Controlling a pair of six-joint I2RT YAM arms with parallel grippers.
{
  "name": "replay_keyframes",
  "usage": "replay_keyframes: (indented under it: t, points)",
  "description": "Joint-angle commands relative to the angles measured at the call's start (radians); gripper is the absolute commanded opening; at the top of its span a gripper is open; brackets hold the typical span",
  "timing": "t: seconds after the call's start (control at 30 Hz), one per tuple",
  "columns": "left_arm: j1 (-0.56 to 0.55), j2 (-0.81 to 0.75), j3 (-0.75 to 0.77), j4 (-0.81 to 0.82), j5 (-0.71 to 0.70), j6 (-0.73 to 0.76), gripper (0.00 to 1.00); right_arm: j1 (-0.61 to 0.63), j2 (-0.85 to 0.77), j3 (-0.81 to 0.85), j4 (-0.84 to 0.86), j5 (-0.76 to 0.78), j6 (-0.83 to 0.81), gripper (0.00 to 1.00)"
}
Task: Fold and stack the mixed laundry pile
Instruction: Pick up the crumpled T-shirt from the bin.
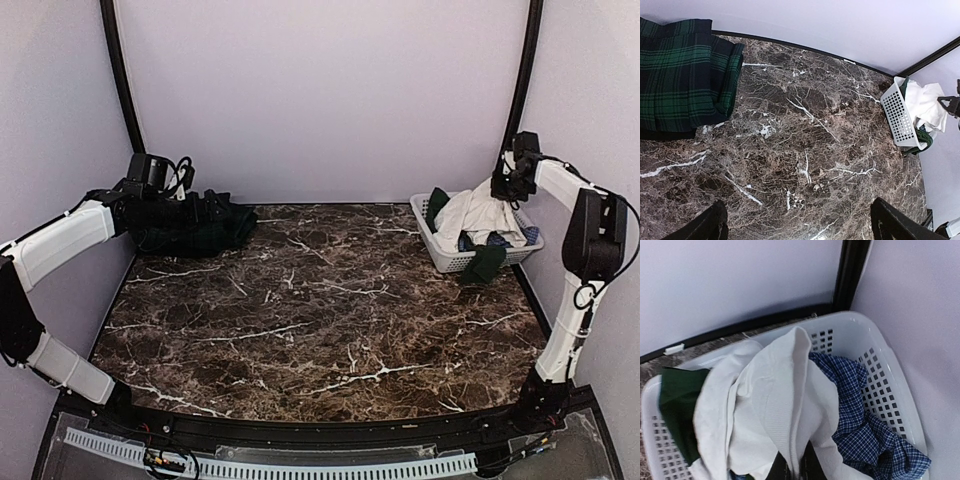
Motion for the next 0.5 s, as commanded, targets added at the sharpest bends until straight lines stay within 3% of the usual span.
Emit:
replay_keyframes:
  t: [0.0, 0.47]
  points:
    - [-0.005, -0.046, 0.009, 0.022, 0.016, -0.006, 0.99, 0.052, -0.144, 0.047, 0.008, -0.073, -0.008, 0.00]
    - [-0.007, -0.103, 0.004, 0.014, 0.005, -0.012, 0.99, 0.344, -0.375, 0.301, -0.050, -0.354, -0.007, 0.00]
